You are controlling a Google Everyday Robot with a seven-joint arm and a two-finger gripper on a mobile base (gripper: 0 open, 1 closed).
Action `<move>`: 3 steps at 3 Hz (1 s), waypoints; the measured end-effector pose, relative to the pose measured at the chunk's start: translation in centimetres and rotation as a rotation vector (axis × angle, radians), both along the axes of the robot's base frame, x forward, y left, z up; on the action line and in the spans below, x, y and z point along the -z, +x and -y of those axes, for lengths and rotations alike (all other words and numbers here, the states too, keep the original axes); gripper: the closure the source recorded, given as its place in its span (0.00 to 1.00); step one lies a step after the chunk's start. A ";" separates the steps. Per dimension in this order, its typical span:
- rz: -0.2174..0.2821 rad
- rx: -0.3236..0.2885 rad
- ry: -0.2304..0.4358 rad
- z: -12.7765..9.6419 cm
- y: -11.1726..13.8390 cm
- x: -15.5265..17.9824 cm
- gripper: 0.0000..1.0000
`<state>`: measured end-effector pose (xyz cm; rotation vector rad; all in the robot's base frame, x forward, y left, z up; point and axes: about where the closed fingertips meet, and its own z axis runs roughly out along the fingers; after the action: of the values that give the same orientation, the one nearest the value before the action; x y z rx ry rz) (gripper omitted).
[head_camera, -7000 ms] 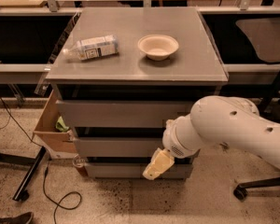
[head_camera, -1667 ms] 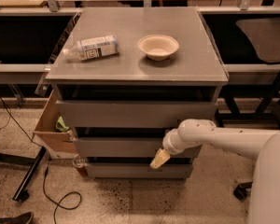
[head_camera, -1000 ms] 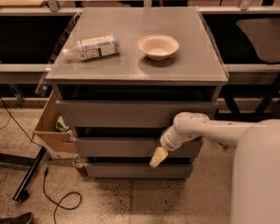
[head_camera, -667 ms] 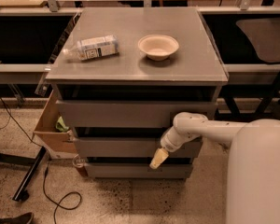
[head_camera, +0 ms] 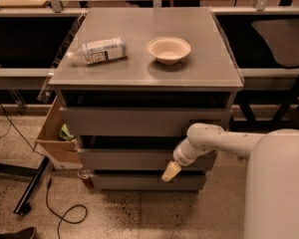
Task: Open middle drawer
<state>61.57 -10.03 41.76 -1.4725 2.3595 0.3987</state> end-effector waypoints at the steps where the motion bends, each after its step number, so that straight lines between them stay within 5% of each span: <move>1: 0.000 0.000 0.000 0.0 0.0 -0.6 0.41; 3: 0.018 0.006 0.003 0.7 -1.4 -1.3 0.87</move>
Offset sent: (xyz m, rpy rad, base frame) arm -0.0275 -0.0154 0.0151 0.0146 -0.0484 -0.0220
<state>60.15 -10.72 43.07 -1.4607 2.3476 0.3858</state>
